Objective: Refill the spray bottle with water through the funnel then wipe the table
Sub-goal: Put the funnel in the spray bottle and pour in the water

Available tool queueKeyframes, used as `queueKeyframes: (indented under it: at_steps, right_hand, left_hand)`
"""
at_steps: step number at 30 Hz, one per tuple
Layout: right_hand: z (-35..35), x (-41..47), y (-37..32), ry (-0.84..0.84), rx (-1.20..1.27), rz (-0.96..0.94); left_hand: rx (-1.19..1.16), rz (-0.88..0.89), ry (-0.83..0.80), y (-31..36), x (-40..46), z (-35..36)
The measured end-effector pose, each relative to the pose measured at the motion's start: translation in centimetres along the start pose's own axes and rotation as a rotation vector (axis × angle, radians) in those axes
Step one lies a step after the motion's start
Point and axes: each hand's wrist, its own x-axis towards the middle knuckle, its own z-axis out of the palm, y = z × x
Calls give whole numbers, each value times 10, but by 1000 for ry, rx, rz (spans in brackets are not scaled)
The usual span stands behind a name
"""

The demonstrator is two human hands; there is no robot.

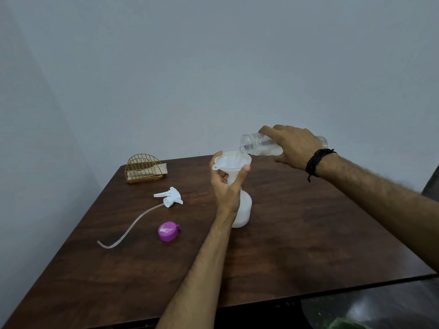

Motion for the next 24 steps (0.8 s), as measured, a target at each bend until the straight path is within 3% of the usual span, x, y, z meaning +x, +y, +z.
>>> queueKeyframes:
  at_steps: [24]
  right_hand:
    - [0, 2, 8, 7, -96, -29]
  left_hand:
    - [-6, -11, -3, 0, 0, -1]
